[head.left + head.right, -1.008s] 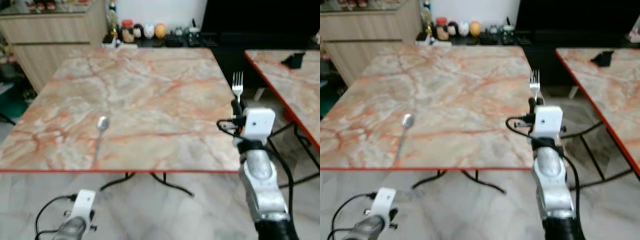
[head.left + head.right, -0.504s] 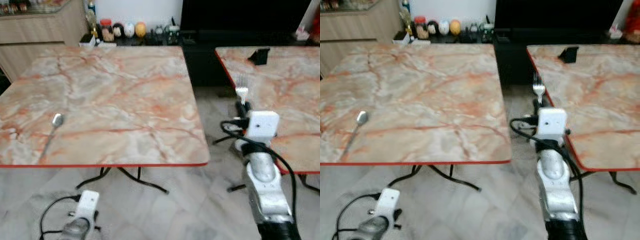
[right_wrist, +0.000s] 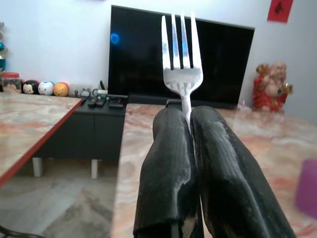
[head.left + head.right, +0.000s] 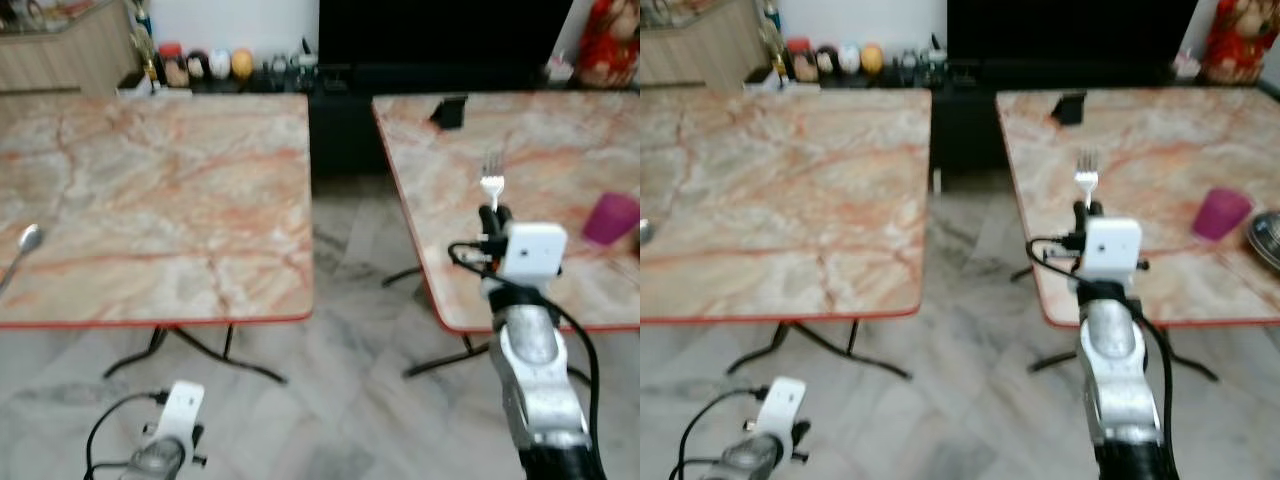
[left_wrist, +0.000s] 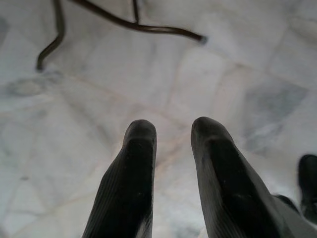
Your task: Setting the table
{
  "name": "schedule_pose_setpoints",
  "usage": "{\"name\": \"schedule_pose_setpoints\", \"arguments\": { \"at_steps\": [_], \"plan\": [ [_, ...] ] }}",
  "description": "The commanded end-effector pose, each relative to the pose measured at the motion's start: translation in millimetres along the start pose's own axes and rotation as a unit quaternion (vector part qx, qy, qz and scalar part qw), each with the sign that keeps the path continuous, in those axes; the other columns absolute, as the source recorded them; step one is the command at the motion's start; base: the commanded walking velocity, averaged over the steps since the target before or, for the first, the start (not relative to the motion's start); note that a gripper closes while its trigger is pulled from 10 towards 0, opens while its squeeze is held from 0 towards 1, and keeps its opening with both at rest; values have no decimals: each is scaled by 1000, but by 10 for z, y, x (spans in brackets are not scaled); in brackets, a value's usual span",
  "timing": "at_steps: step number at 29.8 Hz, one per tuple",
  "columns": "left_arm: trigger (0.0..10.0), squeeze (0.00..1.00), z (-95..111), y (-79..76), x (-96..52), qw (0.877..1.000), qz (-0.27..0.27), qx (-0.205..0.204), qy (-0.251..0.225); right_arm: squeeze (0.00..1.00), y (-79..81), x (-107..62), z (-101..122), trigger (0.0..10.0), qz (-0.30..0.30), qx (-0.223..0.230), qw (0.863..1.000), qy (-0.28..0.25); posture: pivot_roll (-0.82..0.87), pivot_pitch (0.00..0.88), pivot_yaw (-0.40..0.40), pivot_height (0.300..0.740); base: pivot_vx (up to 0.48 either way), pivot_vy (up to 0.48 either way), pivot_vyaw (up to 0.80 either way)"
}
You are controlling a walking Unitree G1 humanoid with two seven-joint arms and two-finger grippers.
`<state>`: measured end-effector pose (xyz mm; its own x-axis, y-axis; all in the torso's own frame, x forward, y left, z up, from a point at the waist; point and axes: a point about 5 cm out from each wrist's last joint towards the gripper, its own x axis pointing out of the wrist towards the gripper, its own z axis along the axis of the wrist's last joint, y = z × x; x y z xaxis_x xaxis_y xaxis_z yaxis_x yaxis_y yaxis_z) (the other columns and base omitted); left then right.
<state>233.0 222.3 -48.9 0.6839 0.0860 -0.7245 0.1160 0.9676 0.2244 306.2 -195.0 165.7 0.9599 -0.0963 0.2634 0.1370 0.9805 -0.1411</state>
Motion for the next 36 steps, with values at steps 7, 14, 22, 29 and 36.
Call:
{"name": "schedule_pose_setpoints", "arguments": {
  "at_steps": [7,14,22,29,36],
  "plan": [
    [10000,0,-65,35,-14,1000,0,10,11,0,49,7,44,10000,6,1,1000,-9,-16,0,-2,740,0,-415,0],
    [10000,0,-68,35,-15,1000,-1,11,11,0,39,6,46,10000,5,-1,1000,-9,-19,0,-1,740,0,-415,0],
    [10000,0,-54,39,-12,1000,0,9,10,0,21,22,51,10000,0,-1,1000,-9,-20,0,-2,740,0,-414,0],
    [10000,0,-48,44,-11,1000,1,7,11,0,18,31,51,10000,-1,-3,1000,-8,-18,0,-2,740,0,-414,0],
    [10000,0,-45,48,-10,1000,2,6,11,0,10,36,50,10000,-3,-3,1000,-8,-17,0,-1,740,0,-413,0]
  ]
}}
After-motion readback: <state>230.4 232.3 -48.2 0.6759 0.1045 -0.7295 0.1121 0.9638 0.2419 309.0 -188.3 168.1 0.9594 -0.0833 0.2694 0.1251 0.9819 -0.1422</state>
